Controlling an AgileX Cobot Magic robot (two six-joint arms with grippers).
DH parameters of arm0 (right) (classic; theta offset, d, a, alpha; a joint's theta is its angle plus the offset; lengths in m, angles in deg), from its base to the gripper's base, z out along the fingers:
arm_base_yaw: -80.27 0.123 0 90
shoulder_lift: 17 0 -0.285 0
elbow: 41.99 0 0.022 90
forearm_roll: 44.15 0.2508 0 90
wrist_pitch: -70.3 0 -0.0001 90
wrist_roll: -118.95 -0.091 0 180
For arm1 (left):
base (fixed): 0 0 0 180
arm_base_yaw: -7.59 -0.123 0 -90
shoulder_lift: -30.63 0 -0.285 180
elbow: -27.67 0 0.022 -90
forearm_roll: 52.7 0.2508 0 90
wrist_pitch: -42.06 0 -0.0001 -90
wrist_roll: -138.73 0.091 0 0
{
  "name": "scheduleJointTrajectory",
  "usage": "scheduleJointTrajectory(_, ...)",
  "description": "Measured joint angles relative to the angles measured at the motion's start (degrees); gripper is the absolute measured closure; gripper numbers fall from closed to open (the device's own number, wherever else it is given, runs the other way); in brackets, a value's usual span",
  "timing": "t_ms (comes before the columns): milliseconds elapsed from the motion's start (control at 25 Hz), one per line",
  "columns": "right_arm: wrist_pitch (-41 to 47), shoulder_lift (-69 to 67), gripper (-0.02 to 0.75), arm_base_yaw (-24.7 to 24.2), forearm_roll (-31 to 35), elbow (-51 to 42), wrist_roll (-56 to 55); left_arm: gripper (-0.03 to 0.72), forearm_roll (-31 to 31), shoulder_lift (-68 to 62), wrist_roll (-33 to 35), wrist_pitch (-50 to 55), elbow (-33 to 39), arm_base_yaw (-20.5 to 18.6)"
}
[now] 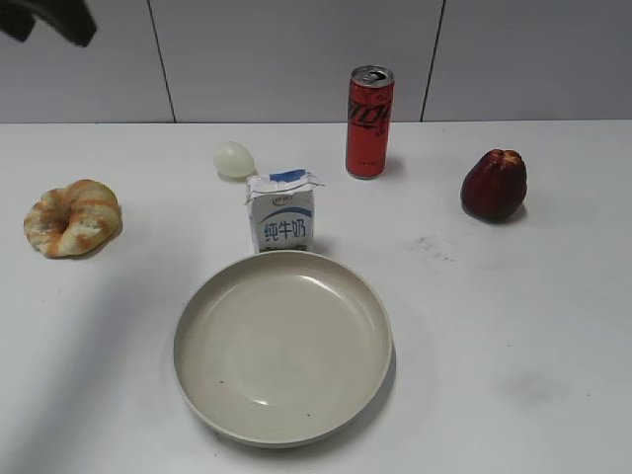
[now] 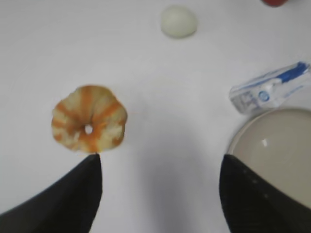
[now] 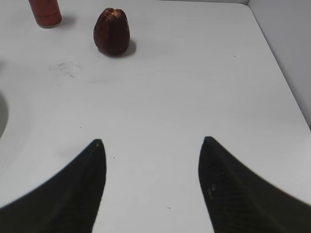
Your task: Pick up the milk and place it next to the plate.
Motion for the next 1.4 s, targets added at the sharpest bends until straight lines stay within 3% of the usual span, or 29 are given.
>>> scheduleJointTrajectory(280, 0.0, 0.0, 0.279, 0.0, 0.0, 0.0, 0.0, 0.132, 0.4, 18.6, -1.4, 0.1, 26.2, -7.9)
scheduleJointTrajectory(640, 0.0, 0.0, 0.279, 0.0, 0.0, 0.0, 0.0, 0.137, 2.4, 51.3, -2.9, -2.8, 53.1, -9.5)
scheduleJointTrajectory(1040, 0.0, 0.0, 0.279, 0.0, 0.0, 0.0, 0.0, 0.141, 7.8, 82.2, -5.3, -8.8, 66.4, -9.5)
scheduleJointTrajectory(1400, 0.0, 0.0, 0.279, 0.0, 0.0, 0.0, 0.0, 0.143, 9.8, 85.2, -8.2, -7.4, 68.0, -9.5)
